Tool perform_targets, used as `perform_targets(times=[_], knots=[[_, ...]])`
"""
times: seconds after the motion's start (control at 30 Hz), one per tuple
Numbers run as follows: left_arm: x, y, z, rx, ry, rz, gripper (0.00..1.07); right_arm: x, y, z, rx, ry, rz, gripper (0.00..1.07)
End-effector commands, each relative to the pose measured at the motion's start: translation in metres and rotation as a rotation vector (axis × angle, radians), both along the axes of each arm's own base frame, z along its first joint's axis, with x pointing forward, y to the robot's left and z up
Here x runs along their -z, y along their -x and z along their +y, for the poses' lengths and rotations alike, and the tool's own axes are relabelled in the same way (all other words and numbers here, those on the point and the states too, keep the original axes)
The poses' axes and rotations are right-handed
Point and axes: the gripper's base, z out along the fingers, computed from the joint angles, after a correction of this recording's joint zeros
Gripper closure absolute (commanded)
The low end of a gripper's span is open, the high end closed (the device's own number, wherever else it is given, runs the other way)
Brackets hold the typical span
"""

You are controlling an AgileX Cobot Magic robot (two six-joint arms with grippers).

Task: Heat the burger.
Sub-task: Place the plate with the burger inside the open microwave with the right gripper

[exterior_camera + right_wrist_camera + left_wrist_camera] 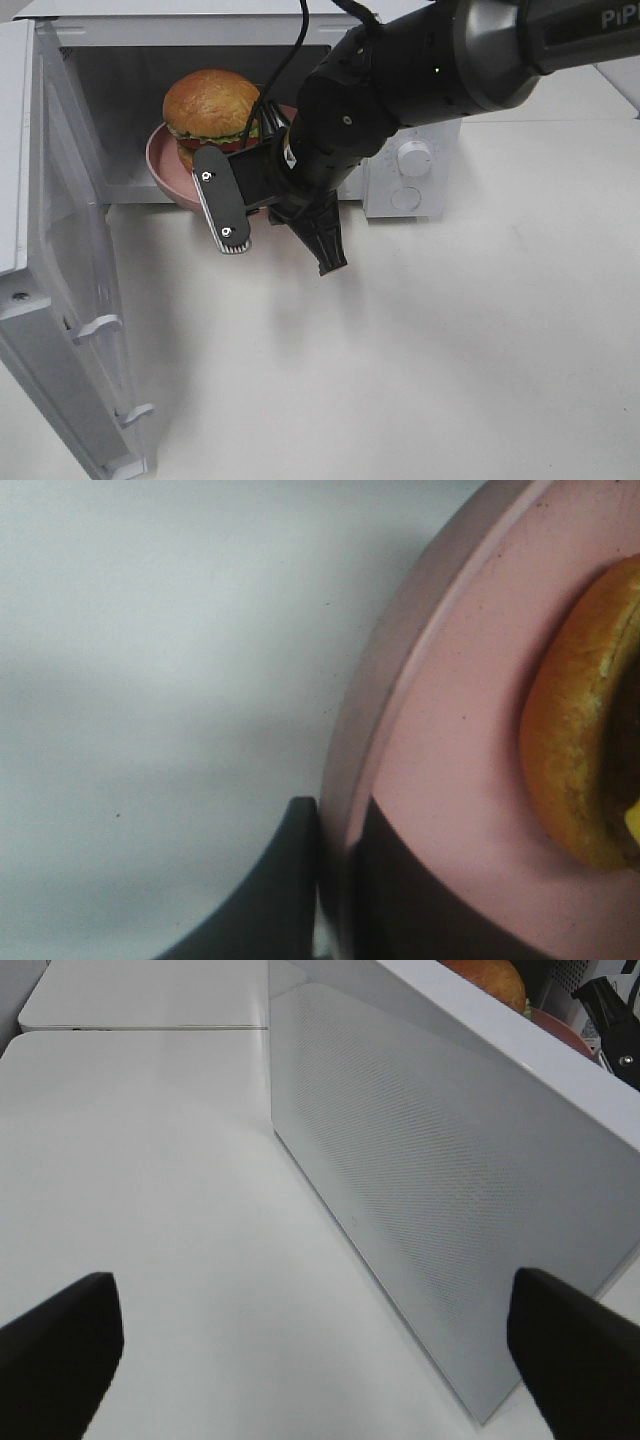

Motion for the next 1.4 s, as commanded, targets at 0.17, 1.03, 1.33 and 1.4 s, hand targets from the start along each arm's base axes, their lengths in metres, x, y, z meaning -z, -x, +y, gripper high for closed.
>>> perform_targets(times=[0.17, 1.03, 1.33, 1.4], knots=[[0.0, 0.003, 0.0, 0.006, 0.005, -0.023, 0.07, -0.01, -0.019, 0.011, 0.01, -0.047, -0.068, 1.07], [0.0, 0.003, 0.0, 0.006, 0.005, -0.023, 0.07, -0.007, -0.076, 0.036, 0.1, -0.043, -0.11, 1.07], [0.0, 0.003, 0.0, 0.006, 0.005, -0.023, 0.07, -0.004, -0.088, 0.043, 0.119, -0.05, -0.122, 1.07], [0.0, 0.003, 0.0, 0.006, 0.005, -0.023, 0.07, -0.002, -0.092, 0.046, 0.117, -0.058, -0.129, 1.07]])
